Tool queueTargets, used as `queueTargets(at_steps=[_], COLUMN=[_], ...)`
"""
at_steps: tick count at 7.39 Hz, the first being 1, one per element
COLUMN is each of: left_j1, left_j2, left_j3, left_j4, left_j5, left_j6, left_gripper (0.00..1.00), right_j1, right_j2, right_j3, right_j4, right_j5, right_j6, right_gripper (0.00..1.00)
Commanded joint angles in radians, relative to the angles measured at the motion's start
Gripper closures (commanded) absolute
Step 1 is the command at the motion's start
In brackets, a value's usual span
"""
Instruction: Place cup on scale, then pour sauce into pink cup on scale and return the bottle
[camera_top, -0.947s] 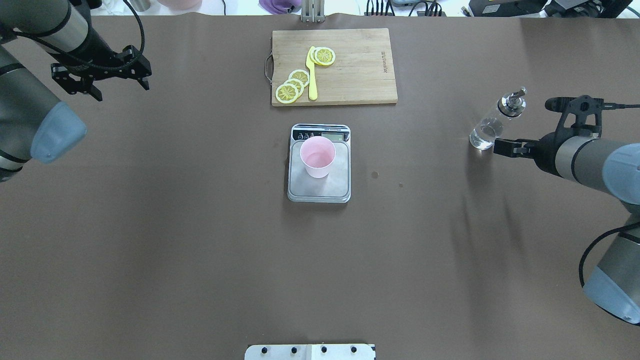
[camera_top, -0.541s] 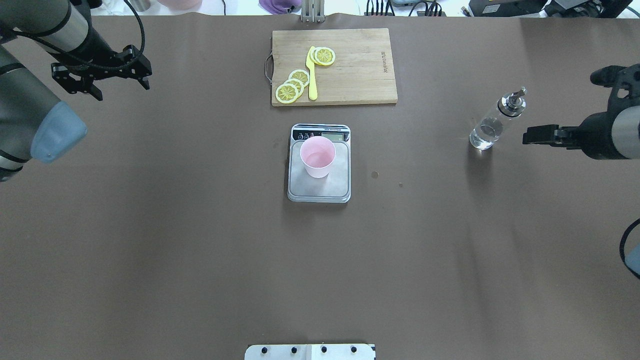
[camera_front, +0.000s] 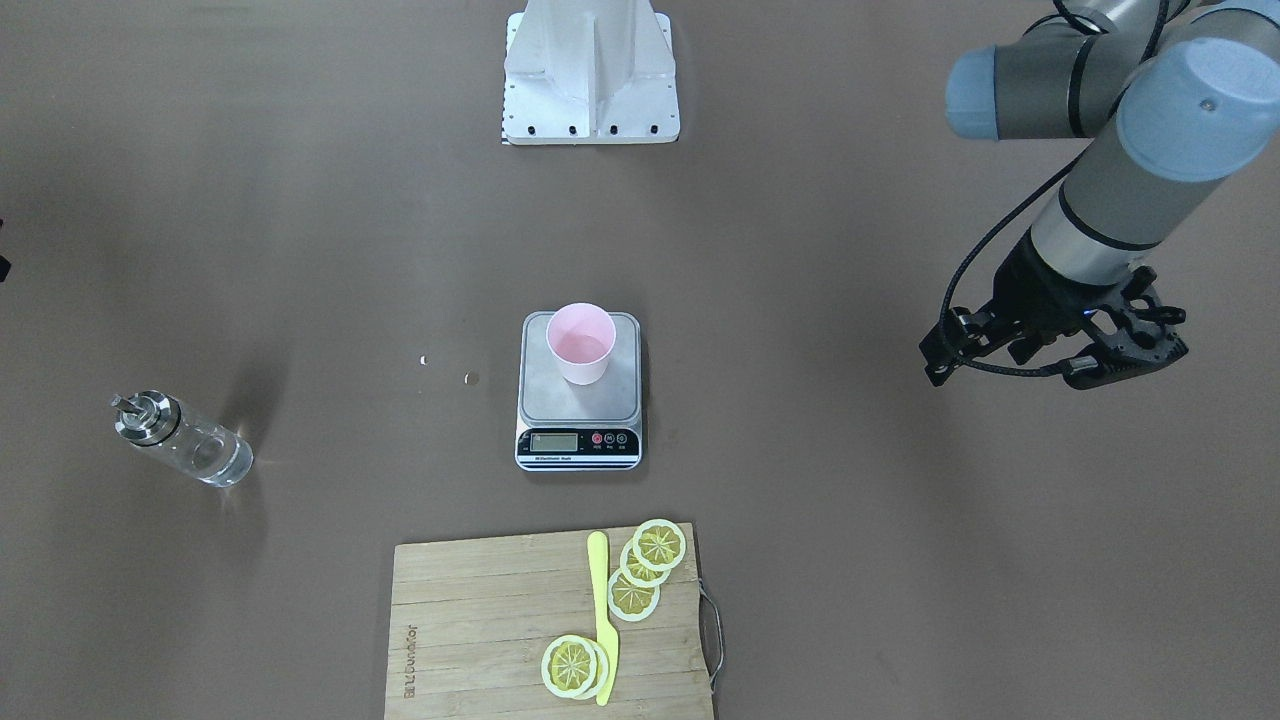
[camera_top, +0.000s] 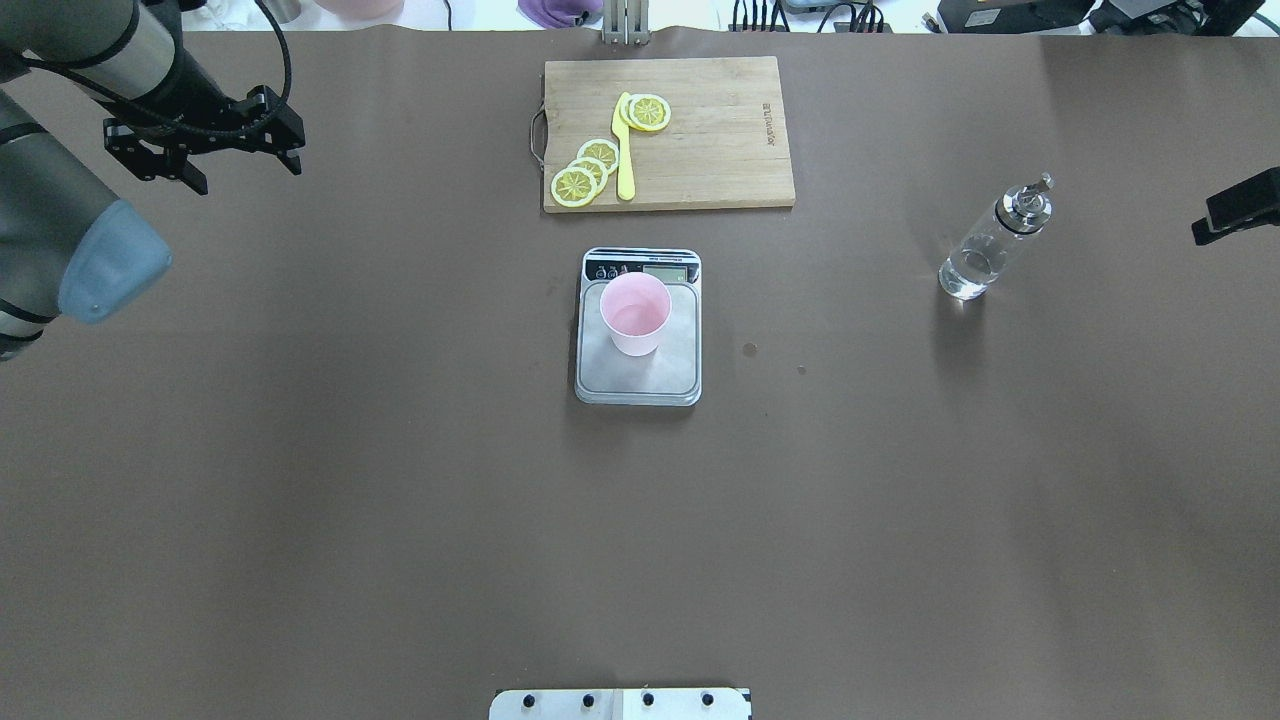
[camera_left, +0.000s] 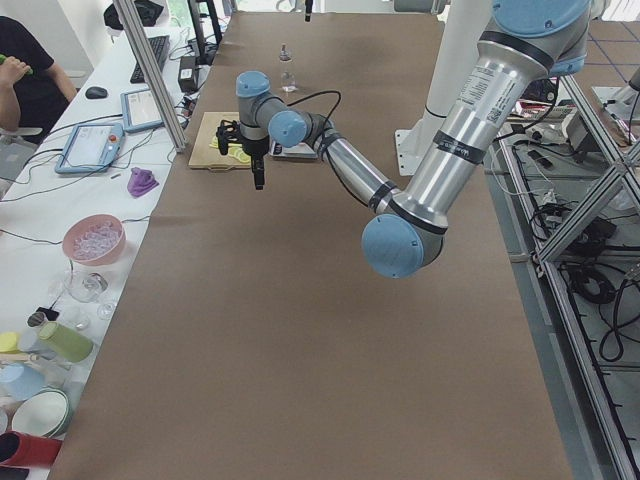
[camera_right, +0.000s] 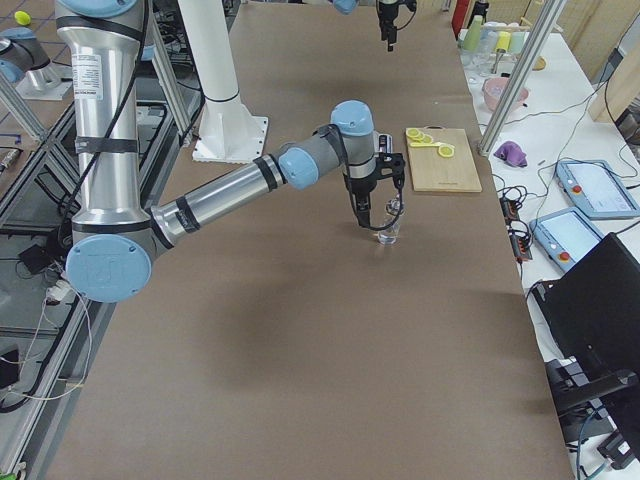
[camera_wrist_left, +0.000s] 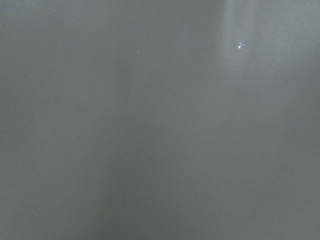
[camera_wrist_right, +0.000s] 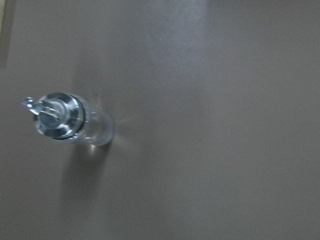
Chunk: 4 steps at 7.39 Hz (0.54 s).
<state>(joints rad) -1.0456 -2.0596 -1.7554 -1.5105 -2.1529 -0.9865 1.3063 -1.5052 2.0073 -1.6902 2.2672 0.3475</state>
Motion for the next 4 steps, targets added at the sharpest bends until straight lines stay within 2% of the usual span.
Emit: queueTargets(at_steps=[1,3,4], left_j1=[-0.107,-0.265,-0.365], left_j2=[0.013,0.033,0.045], left_j3=[0.022,0.054,0.109], left_j4=[0.036,0.303,0.332], left_j5=[-0.008,-0.001,-0.007], left_j6=[0.209,0.697,0.871], left_gripper=[0.01,0.01,0.01], right_j1=[0.115,0.165,0.185], right_j2=[0.049,0.054,0.05], right_j3=[-0.16,-0.305,-0.367], right_j4=[-0.132,-0.135,-0.138], right_j5=[0.014,0.006,0.008], right_j6=[-0.355,-0.521,-0.565], right_gripper=[0.0,0.0,0.0])
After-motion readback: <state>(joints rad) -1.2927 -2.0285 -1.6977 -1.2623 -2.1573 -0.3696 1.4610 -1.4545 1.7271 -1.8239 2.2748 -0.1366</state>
